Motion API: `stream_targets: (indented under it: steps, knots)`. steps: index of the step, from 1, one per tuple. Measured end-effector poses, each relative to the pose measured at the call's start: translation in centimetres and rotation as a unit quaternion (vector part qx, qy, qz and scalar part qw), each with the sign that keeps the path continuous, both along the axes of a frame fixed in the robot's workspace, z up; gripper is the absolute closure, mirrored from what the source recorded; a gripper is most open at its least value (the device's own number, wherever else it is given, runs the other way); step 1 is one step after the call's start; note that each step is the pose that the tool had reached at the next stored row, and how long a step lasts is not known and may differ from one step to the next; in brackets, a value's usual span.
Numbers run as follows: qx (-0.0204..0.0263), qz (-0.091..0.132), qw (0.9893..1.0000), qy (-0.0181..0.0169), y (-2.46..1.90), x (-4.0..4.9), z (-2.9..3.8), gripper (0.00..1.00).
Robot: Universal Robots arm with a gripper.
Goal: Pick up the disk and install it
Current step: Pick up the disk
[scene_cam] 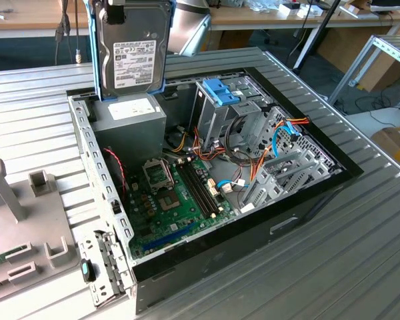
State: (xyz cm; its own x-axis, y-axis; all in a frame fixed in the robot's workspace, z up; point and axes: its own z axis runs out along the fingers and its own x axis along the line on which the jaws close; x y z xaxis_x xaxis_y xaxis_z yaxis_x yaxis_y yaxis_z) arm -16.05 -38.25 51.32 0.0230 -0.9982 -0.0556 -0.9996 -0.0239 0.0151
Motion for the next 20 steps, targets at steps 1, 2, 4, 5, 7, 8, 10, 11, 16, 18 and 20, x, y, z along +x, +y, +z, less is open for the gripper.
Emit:
stream_targets:
  steps: [1, 2, 4, 5, 7, 8, 10, 11, 16, 18, 20]
  knots:
    - [0.0, 0.0, 1.0, 0.0, -0.04, 0.0, 0.0, 0.64]
    - [0.0001, 0.0, 1.0, 0.0, -0.06, 0.0, -0.01, 0.64]
    - [0.0, 0.0, 1.0, 0.0, -0.07, 0.0, 0.0, 0.64]
    - [0.0, 0.0, 1.0, 0.0, -0.08, 0.0, 0.0, 0.64]
    - [0.0, 0.0, 1.0, 0.0, -0.08, 0.0, 0.0, 0.64]
    - [0.0, 0.0, 1.0, 0.0, -0.1, 0.0, 0.0, 0.64]
    - [0.0, 0.0, 1.0, 0.0, -0.2, 0.0, 0.0, 0.64]
    - [0.0, 0.0, 1.0, 0.0, -0.24, 0.0, 0.0, 0.64]
    - [0.0, 0.0, 1.0, 0.0, -0.63, 0.0, 0.0, 0.64]
    - [0.0, 0.0, 1.0, 0.0, -0.95, 0.0, -0.01, 0.64]
    - [0.0, 0.0, 1.0, 0.0, -1.19, 0.0, 0.0, 0.64]
